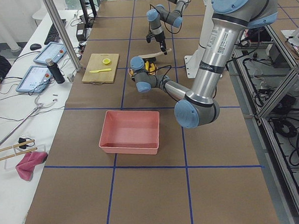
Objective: Sweep and dump trash into bin
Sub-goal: 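Sweep the brush again toward the dustpan with the right gripper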
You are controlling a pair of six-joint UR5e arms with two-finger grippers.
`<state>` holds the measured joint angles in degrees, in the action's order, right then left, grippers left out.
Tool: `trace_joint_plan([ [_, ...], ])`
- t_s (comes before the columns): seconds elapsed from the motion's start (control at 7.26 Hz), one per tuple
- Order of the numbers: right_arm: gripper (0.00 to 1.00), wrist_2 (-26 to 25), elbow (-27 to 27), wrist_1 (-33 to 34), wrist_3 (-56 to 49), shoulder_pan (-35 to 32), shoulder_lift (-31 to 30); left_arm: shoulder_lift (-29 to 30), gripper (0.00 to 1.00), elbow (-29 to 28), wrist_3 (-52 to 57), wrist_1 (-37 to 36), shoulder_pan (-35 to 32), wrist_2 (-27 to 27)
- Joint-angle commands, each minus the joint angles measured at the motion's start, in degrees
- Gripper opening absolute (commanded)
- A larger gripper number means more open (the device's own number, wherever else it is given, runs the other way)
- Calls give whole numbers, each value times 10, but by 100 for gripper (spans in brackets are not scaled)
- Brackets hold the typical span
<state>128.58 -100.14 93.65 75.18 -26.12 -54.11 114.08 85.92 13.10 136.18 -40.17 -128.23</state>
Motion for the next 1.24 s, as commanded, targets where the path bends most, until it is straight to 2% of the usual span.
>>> trace_joint_plan([
  [0.0, 0, 0, 35, 0, 19, 2, 46, 0, 0, 0, 0, 0, 0, 0],
  [0.28, 0, 3, 64, 0, 31, 0, 82, 0, 0, 0, 0, 0, 0, 1],
  [0.55, 0, 48, 31, 10, 32, -37, 73, 0, 0, 1, -1, 0, 0, 0],
  [0.83, 0, 62, -62, 84, 23, -67, 34, 1, 0, 6, -3, 1, 0, -3],
  [1.1, 0, 62, -112, 134, -32, -103, -3, 1, 0, 20, -25, 1, 0, -4],
])
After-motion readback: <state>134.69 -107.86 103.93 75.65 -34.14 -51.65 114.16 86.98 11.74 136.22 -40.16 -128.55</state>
